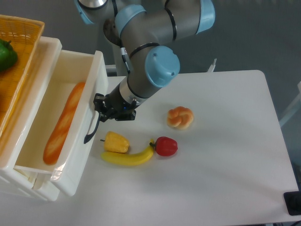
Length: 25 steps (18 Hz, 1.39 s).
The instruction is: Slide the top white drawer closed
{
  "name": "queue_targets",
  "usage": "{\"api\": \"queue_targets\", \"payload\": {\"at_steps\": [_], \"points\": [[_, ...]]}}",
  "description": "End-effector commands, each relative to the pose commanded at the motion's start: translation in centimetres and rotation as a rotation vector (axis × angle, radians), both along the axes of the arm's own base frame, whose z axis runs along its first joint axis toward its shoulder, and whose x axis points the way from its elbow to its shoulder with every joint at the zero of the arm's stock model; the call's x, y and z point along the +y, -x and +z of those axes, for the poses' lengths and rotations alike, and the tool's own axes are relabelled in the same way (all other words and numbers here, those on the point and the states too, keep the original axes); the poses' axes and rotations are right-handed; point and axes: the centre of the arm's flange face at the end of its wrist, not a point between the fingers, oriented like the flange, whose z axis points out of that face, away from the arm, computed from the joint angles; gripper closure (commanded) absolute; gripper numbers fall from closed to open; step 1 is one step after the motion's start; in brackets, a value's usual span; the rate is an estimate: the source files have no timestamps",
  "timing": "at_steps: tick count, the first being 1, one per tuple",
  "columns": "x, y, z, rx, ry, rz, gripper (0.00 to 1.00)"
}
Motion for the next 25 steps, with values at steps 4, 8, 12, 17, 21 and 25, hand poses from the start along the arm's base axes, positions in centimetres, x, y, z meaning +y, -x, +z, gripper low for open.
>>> {"api": "queue_targets", "payload": {"at_steps": [4,8,12,17,21,25], "points": [[0.4,-1.6,0.7,-0.003,-0.007,-0.008,1.0],[1.2,-3.5,0.8,-0.009,0.002,-0.015,1.0],[1.8,-5.1,1.1,-0.01,0.009,-0.023,1.0],[2.4,-6.6,1.2,-0.016,0.015,-0.033,1.0],[2.9,-7.8,1.3,-0.012,0.013,-0.041,1.0],[3.2,-8.3,1.2,-0.012,0.017,-0.04,1.0]]}}
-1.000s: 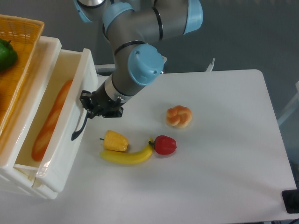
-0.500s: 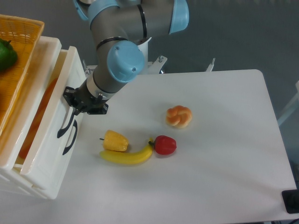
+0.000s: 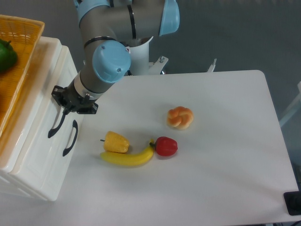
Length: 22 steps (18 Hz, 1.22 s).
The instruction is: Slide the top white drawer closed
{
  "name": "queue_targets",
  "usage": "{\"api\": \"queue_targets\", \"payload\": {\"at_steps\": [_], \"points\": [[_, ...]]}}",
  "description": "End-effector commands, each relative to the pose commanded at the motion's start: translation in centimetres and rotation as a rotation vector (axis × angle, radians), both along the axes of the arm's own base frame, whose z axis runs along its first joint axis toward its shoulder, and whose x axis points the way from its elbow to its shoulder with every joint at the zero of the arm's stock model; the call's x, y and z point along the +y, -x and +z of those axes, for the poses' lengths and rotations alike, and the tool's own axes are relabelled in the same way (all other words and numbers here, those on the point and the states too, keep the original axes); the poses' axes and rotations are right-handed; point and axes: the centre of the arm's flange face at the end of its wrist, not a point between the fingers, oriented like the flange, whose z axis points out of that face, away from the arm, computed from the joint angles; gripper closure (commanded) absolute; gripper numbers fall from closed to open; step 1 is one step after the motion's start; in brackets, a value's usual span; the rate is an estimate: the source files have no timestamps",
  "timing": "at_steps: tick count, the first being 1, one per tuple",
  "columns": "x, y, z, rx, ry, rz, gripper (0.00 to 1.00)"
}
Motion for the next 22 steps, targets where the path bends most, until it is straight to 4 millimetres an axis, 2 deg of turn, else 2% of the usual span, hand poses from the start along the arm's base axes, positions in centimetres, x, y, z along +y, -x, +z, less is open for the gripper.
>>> {"api": "queue_targets", "payload": {"at_steps": [6,8,9,11,13,14,15,18,22], "points": [[-0.3,1.2,0.3,0.013,-0.017,0.014,0.99],[-1.0,3.3,0.6,0.023,-0.019,0.046,0.78],[-1.5,4.5,0.8,0.03,-0.02,0.065,0.58],[-2.9,6.9,2.0,0.064,-0.024,0.107,0.49],[-4.4,9.6,3.1,0.101,-0.024,0.151,0.22],[-5.1,11.2,3.8,0.125,-0.022,0.174,0.03],[-5.9,12.8,4.2,0.151,-0.012,0.195,0.0],[-8.2,16.6,5.0,0.222,-0.003,0.252,0.0],[-10.7,21.9,5.0,0.361,-0.058,0.255,0.0]]}}
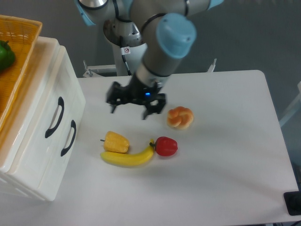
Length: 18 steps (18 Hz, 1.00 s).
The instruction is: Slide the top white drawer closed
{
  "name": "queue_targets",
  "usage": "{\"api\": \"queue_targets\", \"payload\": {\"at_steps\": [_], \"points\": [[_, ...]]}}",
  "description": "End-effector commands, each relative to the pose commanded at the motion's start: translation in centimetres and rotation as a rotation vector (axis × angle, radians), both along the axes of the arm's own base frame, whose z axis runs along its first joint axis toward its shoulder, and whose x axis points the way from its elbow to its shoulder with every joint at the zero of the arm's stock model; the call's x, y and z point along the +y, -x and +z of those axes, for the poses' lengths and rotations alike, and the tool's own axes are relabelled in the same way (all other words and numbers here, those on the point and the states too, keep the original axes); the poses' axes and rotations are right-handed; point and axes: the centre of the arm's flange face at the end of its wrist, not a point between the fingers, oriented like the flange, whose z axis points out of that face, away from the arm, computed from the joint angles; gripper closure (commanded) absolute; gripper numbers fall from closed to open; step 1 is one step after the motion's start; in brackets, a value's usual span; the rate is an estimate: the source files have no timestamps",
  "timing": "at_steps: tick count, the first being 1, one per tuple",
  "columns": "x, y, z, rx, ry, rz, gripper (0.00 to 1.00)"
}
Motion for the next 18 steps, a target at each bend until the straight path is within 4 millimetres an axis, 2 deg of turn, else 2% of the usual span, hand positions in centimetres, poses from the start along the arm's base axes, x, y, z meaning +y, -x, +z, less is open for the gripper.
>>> {"api": "queue_targets", "payload": {"at_steps": [3,8,14,18], "points": [[-2.1,3.3,-1.6,0.095,0.046,-0.121,0.0],[-4.8,6.7,-5.0,0.147,0.183,-0.275,0.0],[-4.7,9.5,-9.7,0.217,0.246,-0.626,0.0],[-4.6,9.7,-10.5,0.215,0.242,-0.68,0.0]]}}
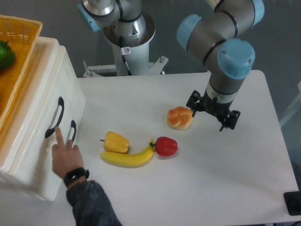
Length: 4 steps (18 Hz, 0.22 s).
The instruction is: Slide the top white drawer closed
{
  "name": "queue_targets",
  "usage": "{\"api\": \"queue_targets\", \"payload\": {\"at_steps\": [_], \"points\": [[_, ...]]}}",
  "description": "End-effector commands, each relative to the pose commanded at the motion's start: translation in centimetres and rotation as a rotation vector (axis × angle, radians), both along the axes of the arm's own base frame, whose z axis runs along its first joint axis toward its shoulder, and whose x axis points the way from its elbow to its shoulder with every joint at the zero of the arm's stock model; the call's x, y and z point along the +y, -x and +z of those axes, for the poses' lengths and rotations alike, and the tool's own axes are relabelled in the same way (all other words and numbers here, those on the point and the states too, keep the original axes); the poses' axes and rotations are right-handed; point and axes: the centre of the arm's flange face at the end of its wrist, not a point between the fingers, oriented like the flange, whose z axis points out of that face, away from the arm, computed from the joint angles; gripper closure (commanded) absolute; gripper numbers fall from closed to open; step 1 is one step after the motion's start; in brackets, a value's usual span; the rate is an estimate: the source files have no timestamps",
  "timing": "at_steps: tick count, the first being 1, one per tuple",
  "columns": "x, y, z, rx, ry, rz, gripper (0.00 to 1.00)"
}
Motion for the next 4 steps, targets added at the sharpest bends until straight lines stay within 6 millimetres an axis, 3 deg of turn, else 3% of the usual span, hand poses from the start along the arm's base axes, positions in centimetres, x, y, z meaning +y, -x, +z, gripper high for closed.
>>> {"api": "queue_targets", "payload": {"at_steps": [4], "points": [[0.52,0.6,-0.82,0.007,-0.003,-0.005,0.0]]}}
